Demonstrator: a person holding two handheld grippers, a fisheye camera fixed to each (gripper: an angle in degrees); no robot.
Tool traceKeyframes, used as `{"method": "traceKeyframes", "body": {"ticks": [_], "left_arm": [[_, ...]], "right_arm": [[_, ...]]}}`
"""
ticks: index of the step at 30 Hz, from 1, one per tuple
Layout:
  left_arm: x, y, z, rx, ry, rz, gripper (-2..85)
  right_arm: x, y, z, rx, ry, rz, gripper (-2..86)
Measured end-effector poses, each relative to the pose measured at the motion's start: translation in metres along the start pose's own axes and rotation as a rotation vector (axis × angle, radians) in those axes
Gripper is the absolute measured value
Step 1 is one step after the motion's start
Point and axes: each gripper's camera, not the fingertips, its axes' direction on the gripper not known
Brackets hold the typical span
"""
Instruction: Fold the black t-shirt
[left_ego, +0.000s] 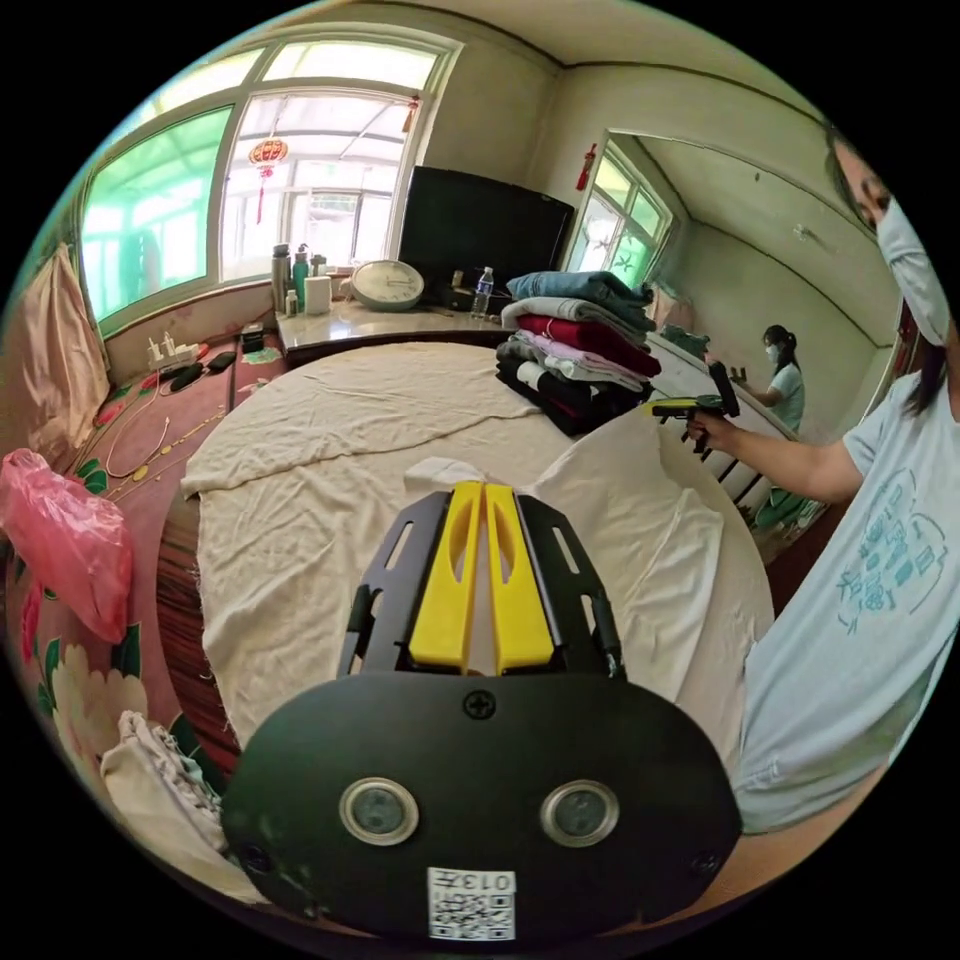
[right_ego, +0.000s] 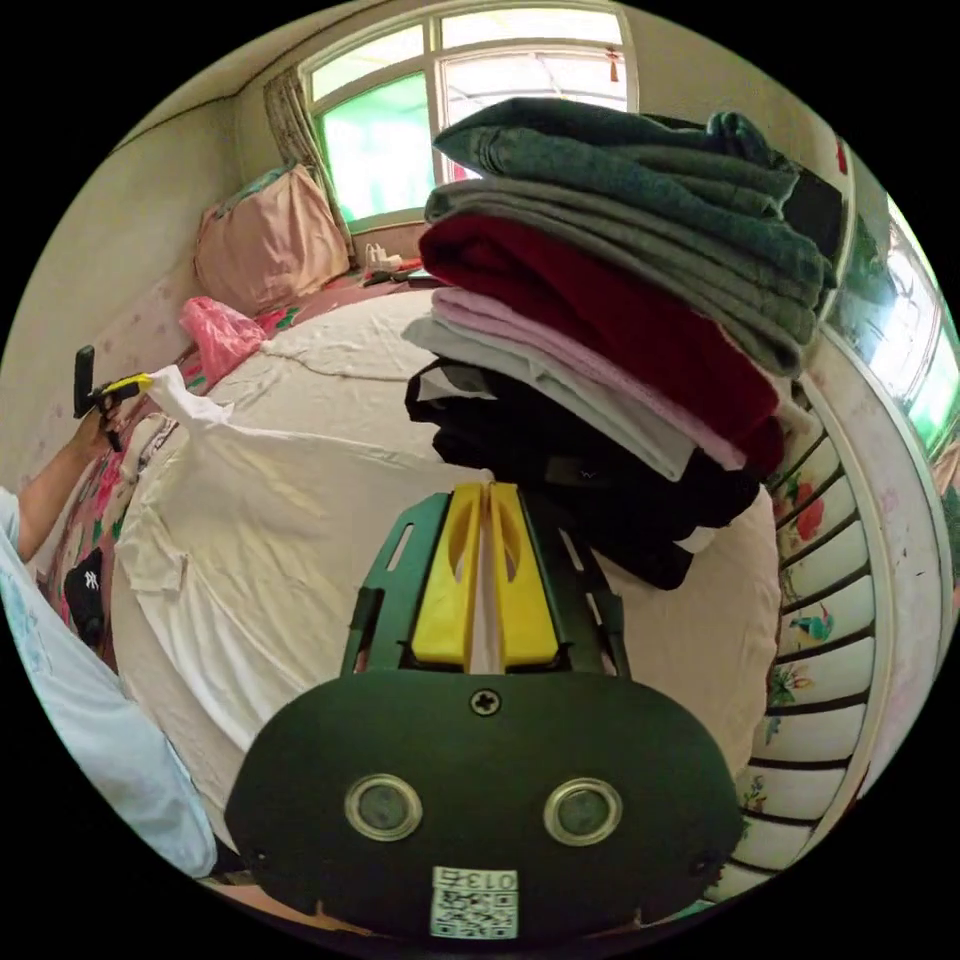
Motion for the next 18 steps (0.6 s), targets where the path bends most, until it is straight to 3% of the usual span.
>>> {"method": "traceKeyframes", "body": {"ticks": [11, 18], "left_arm": [[0.046, 0.097, 0.007, -0.233, 0.016, -0.139, -0.2], [0.075, 0.102, 0.000, -0.197, -0.003, -0.138, -0.2]], "right_arm": [[-0.071, 0.131, 0.002, -0.220, 0.112, -0.048, 1.1], [-0.080, 0.146, 0.001, -0.197, 0.156, -0.021, 1.3]]}}
